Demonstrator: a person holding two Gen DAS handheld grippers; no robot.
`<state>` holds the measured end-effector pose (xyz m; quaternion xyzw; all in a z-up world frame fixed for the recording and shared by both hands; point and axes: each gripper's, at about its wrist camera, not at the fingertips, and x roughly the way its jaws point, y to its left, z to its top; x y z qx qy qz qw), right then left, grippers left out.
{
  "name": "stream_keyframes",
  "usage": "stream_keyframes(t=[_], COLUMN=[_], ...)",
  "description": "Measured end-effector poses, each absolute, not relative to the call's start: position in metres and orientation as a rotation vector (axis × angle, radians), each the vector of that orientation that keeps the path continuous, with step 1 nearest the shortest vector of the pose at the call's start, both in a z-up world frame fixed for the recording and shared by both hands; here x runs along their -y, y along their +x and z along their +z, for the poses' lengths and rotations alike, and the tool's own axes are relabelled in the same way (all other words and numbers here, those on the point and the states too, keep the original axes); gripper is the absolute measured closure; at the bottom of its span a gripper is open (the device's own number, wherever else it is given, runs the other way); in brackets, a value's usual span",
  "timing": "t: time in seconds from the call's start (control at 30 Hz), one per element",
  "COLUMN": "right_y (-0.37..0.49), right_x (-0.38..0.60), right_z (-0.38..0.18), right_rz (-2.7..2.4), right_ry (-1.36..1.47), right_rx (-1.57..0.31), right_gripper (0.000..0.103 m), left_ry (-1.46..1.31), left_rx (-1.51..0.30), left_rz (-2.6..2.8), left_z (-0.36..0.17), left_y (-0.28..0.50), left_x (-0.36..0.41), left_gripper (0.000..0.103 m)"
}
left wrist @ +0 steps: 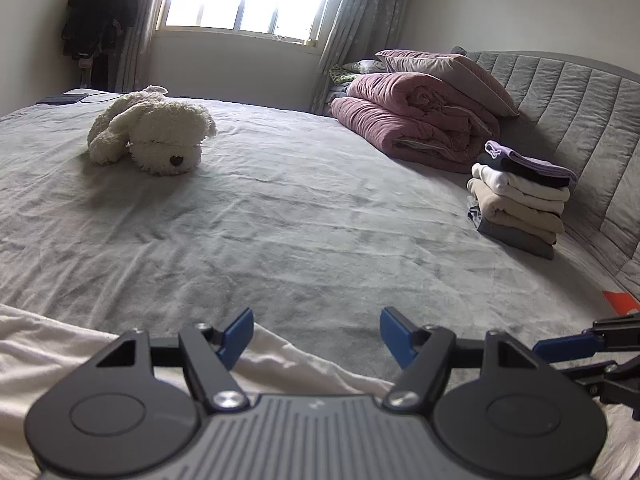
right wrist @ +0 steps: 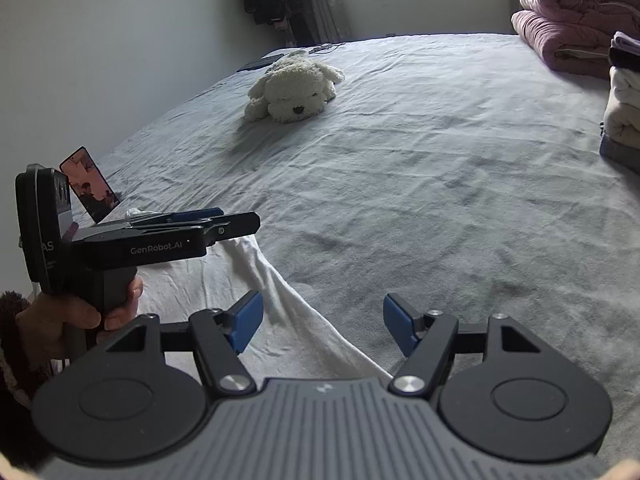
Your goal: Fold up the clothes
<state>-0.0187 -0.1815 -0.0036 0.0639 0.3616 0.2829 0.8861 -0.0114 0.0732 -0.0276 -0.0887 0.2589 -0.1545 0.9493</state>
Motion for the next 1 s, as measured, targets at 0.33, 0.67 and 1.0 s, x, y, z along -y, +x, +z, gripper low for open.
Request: stream_keyframes(t=[0.33, 0.67, 1.0], right_y=[0.002, -0.002, -0.009], right_x=[0.186, 0.179, 0.171], right_z=[-0.034, -0.034, -0.029], right_rz=[0.686, 0.761, 0.853], right_ry=[0.277, 0.276, 0.24], right_rx=[-0.831, -0.815, -0.804], right_gripper=[0.033, 0.033, 0.033], left_ry=[-0.239, -0.272, -0.232], left_rx=[-0.582, -0.591, -0.595], left_rz=[-0.366, -0.368, -0.354], left_z=[-0.054, -0.057, -0.056], left_y=[-0.017, -0.017, -0.018], left_x=[-0.092, -0.098, -0.093], left_gripper=[0.053, 0.053, 0.051])
